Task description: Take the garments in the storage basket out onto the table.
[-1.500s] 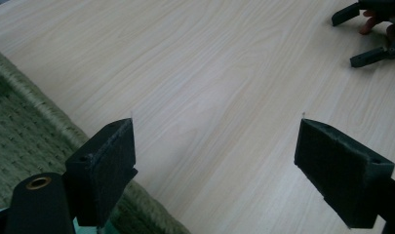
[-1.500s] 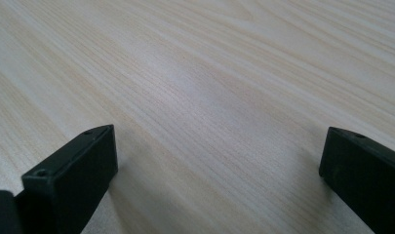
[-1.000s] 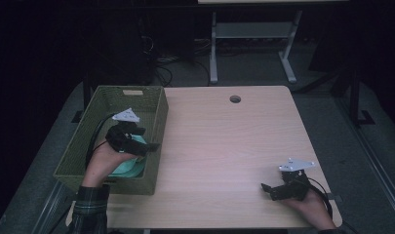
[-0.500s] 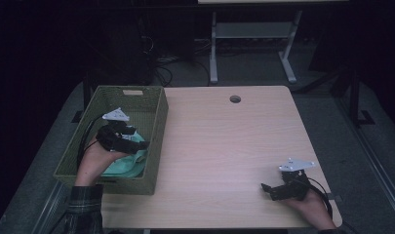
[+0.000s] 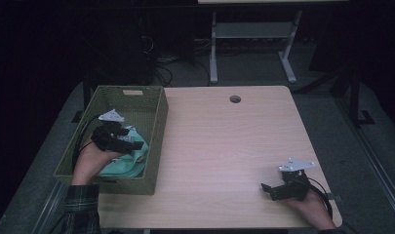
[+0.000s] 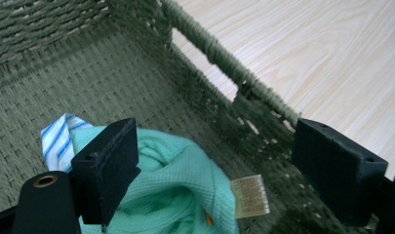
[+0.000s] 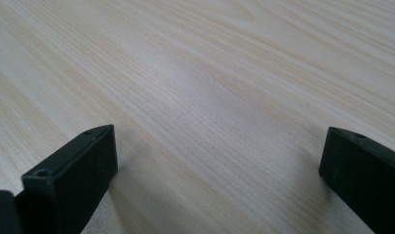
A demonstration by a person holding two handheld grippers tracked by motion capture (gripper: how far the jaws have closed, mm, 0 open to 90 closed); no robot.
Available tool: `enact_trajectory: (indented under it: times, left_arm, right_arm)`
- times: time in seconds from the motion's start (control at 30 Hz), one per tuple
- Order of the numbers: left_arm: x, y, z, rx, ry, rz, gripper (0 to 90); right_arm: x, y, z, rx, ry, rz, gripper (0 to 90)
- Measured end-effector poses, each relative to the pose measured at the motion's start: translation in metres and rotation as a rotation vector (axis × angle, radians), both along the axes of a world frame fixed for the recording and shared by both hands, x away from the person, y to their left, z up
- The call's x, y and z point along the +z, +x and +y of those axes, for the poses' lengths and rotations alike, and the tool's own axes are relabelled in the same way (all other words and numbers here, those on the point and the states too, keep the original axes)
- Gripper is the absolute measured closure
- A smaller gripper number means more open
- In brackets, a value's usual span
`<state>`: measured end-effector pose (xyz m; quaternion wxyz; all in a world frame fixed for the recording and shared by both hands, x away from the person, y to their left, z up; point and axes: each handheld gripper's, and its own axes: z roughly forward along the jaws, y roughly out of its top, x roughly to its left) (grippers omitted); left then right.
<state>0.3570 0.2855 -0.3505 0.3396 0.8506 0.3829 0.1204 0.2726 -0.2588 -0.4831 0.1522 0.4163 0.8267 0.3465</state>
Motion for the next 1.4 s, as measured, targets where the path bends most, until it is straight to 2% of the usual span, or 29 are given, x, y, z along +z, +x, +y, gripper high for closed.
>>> enact_trajectory:
  times: [0.13, 0.17, 0.27, 0.3, 0.43, 0.7, 0.8, 0.97, 1.07, 1.23, 1.27, 1.4]
  left_arm:
    - [-0.005, 0.003, 0.001, -0.004, 0.001, 0.006, 16.8]
    - [-0.011, 0.005, 0.001, -0.002, 0.001, 0.021, 16.8]
    - [-0.015, 0.007, 0.001, -0.006, 0.010, 0.034, 16.8]
    - [-0.019, 0.009, 0.002, -0.013, 0.029, 0.042, 16.7]
    - [-0.024, 0.010, 0.004, -0.009, 0.033, 0.052, 16.7]
    - [-0.040, 0.015, 0.002, -0.017, 0.064, 0.093, 16.7]
    - [-0.044, 0.017, 0.002, -0.024, 0.084, 0.096, 16.7]
    - [-0.055, 0.019, 0.001, -0.017, 0.096, 0.135, 16.7]
    - [-0.061, 0.022, 0.002, -0.010, 0.140, 0.156, 16.7]
    - [-0.064, 0.023, 0.000, 0.003, 0.141, 0.163, 16.9]
    - [-0.064, 0.023, 0.001, -0.006, 0.160, 0.169, 17.6]
    - [-0.065, 0.023, -0.001, 0.006, 0.160, 0.180, 25.8]
  right_arm:
    - [0.000, 0.000, 0.000, 0.000, 0.000, 0.000, 0.1]
    - [0.000, 0.000, 0.000, 0.000, 0.000, 0.000, 0.1]
    - [0.000, 0.000, 0.000, 0.000, 0.000, 0.000, 0.1]
    - [0.000, 0.000, 0.000, 0.000, 0.000, 0.000, 0.1]
    - [0.000, 0.000, 0.000, 0.000, 0.000, 0.000, 0.2]
    - [0.000, 0.000, 0.000, 0.000, 0.000, 0.000, 0.1]
    - [0.000, 0.000, 0.000, 0.000, 0.000, 0.000, 0.2]
    - [0.000, 0.000, 0.000, -0.001, 0.000, 0.000, 0.2]
    - [0.000, 0.000, 0.000, -0.001, 0.000, 0.000, 0.2]
    - [0.000, 0.000, 0.000, -0.001, -0.002, -0.001, 0.2]
    - [0.000, -0.001, 0.000, -0.001, -0.003, -0.001, 0.2]
    - [0.000, -0.001, 0.000, 0.000, -0.003, -0.002, 0.2]
